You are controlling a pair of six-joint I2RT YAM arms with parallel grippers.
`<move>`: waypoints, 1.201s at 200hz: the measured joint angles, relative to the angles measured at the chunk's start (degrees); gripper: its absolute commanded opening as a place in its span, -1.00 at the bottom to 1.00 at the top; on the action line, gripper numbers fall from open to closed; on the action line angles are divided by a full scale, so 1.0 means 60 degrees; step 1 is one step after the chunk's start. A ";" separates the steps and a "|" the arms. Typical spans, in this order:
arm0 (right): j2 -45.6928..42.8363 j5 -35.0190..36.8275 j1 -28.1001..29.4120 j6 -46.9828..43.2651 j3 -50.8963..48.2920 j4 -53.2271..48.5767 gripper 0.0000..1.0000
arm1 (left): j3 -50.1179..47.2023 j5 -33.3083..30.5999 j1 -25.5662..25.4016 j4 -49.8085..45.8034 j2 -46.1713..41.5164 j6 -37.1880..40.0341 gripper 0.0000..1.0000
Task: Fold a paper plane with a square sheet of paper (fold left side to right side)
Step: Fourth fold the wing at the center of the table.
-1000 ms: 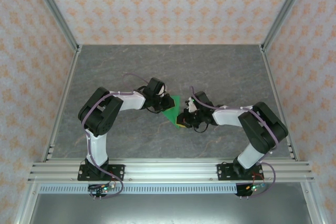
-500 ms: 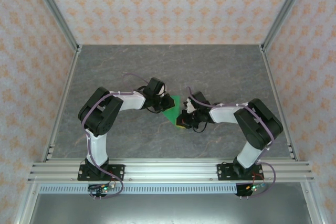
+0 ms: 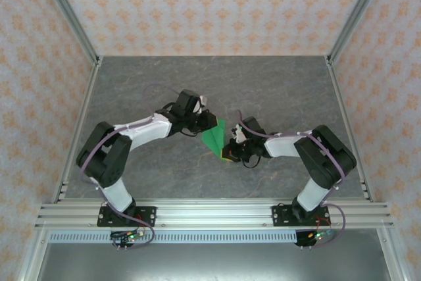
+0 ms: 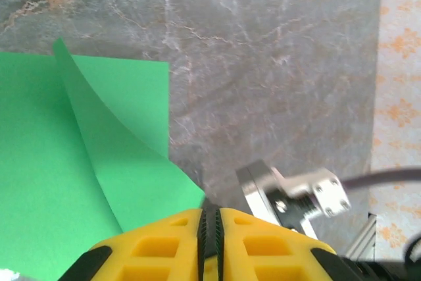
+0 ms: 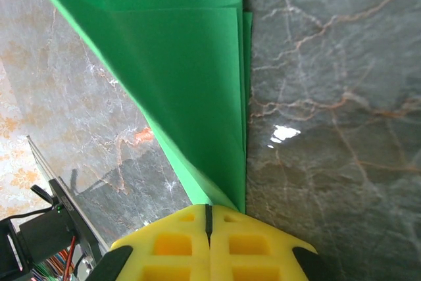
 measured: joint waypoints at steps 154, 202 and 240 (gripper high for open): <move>0.0036 -0.0025 0.0000 -0.0117 0.0095 -0.0168 -1.00 | -0.0922 0.0423 -0.0911 0.1169 0.1304 -0.0270 -0.87; 0.0098 -0.0036 -0.0007 -0.0266 0.0226 -0.0401 -1.00 | -0.0907 0.0375 -0.0896 0.1260 0.1617 -0.0200 -0.90; 0.0160 -0.0102 -0.0044 -0.0382 0.0313 -0.0565 -1.00 | -0.0692 0.0871 -0.0667 0.1271 0.1949 -0.0029 -0.90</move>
